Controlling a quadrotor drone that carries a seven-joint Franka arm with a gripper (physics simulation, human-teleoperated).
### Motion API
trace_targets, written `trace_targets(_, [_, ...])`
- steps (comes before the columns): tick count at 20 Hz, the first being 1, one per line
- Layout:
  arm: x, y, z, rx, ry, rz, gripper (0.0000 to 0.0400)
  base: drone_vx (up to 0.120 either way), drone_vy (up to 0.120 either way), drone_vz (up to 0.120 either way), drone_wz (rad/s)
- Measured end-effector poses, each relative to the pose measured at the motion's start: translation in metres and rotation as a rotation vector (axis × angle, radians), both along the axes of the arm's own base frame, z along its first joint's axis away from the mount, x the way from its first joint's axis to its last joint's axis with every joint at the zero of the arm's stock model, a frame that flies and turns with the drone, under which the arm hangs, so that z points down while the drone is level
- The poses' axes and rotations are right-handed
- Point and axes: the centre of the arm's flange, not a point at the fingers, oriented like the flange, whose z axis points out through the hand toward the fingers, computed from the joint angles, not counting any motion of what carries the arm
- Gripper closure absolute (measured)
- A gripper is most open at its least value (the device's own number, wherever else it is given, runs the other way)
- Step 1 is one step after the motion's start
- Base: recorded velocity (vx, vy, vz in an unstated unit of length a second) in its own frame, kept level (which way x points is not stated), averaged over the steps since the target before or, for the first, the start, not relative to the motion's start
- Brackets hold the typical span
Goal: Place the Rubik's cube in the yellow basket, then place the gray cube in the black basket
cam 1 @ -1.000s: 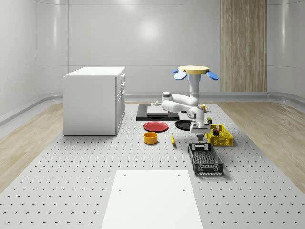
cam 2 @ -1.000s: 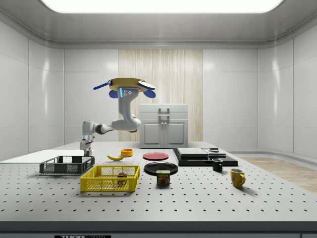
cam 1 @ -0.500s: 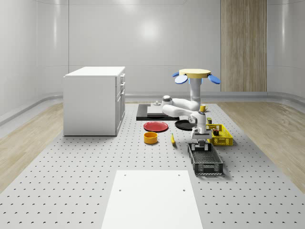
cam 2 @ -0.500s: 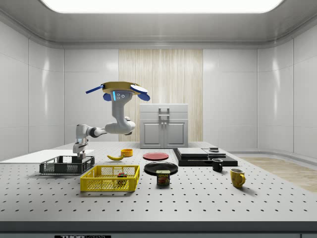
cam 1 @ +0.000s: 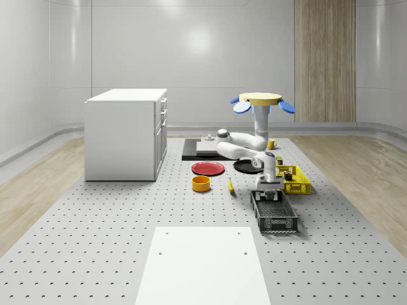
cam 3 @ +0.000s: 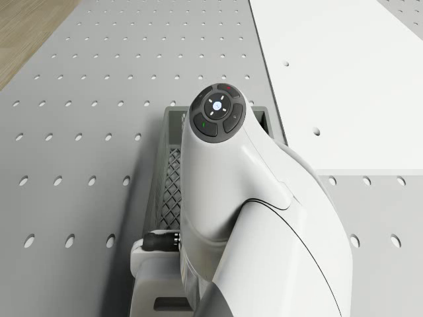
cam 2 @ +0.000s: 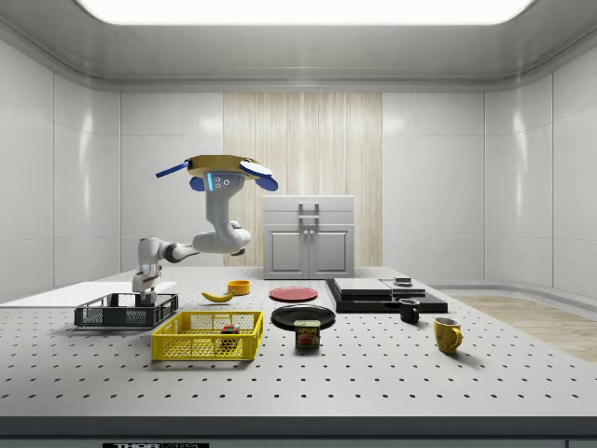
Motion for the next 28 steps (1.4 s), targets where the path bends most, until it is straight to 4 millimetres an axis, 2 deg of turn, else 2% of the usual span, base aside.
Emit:
trace_targets(8, [0.000,0.000,0.034,0.000,0.000,0.000,0.0150,0.000,0.000,0.000,0.000])
trace_targets(11, [0.000,0.000,0.041,0.000,0.000,0.000,0.0077,0.000,0.000,0.000,0.000])
trace_targets(14, [0.000,0.000,0.037,0.000,0.000,0.000,0.0036,0.000,0.000,0.000,0.000])
trace_targets(17, [0.000,0.000,0.027,0.000,0.000,0.000,0.0017,0.000,0.000,0.000,0.000])
trace_targets(22, [0.000,0.000,0.014,0.000,0.000,0.000,0.0005,0.000,0.000,0.000,0.000])
trace_targets(28, [0.000,0.000,0.008,0.000,0.000,0.000,0.0001,0.000,0.000,0.000,0.000])
